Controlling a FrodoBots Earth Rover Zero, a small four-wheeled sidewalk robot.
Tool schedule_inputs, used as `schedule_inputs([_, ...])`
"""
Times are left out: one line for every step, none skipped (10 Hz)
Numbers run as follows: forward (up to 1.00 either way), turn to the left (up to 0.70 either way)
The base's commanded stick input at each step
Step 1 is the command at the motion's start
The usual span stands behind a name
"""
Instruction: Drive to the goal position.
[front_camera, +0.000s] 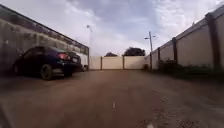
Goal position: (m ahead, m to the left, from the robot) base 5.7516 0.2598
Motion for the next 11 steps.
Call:
schedule_inputs([1.00, 0.00])
schedule_inputs([1.00, 0.00])
schedule_inputs([1.00, 0.00])
schedule_inputs([1.00, 0.00])
schedule_inputs([1.00, 0.00])
schedule_inputs([1.00, 0.00])
schedule_inputs([1.00, 0.00])
schedule_inputs([1.00, 0.00])
schedule_inputs([1.00, 0.00])
schedule_inputs([1.00, 0.00])
schedule_inputs([1.00, 0.00])
